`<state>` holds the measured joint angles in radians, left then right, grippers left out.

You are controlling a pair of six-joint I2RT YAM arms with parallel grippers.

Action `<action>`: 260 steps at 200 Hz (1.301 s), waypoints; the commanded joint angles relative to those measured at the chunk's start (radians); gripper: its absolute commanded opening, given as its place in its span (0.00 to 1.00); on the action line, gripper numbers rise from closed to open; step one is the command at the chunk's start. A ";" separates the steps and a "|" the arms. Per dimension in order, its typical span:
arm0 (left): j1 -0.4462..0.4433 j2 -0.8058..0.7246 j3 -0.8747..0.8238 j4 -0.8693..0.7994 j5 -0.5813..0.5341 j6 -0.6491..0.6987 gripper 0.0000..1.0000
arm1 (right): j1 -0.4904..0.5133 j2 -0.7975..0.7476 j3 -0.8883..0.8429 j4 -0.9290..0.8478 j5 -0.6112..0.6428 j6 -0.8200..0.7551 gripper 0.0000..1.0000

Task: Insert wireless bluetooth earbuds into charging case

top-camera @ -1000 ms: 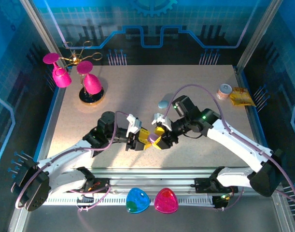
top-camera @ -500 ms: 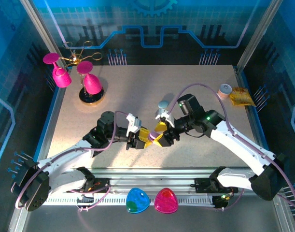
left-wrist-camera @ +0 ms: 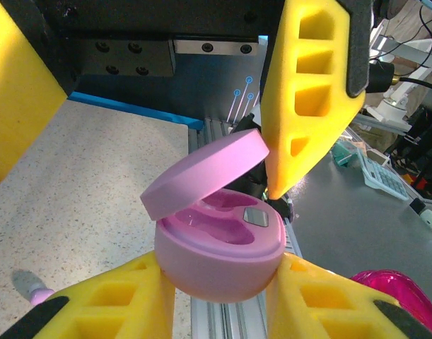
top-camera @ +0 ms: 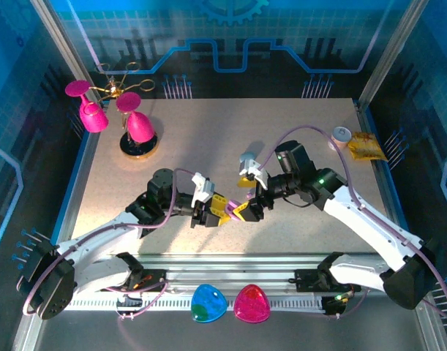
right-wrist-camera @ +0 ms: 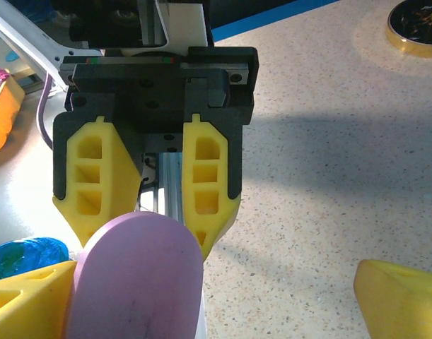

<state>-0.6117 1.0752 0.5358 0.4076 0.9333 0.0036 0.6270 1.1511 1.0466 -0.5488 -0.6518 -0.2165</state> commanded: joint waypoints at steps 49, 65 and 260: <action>-0.010 -0.002 0.000 0.070 0.033 0.010 0.34 | -0.012 -0.042 -0.034 0.033 0.088 0.001 0.94; -0.010 0.001 0.001 0.072 0.032 0.010 0.34 | -0.012 -0.048 -0.040 0.042 0.110 0.003 0.95; -0.006 0.016 -0.002 0.077 0.017 0.013 0.38 | -0.027 -0.093 -0.059 0.070 0.059 0.031 0.09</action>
<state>-0.6125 1.0981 0.5358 0.4545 0.9058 0.0025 0.6205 1.0725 0.9890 -0.5026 -0.5911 -0.1822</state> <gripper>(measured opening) 0.370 0.116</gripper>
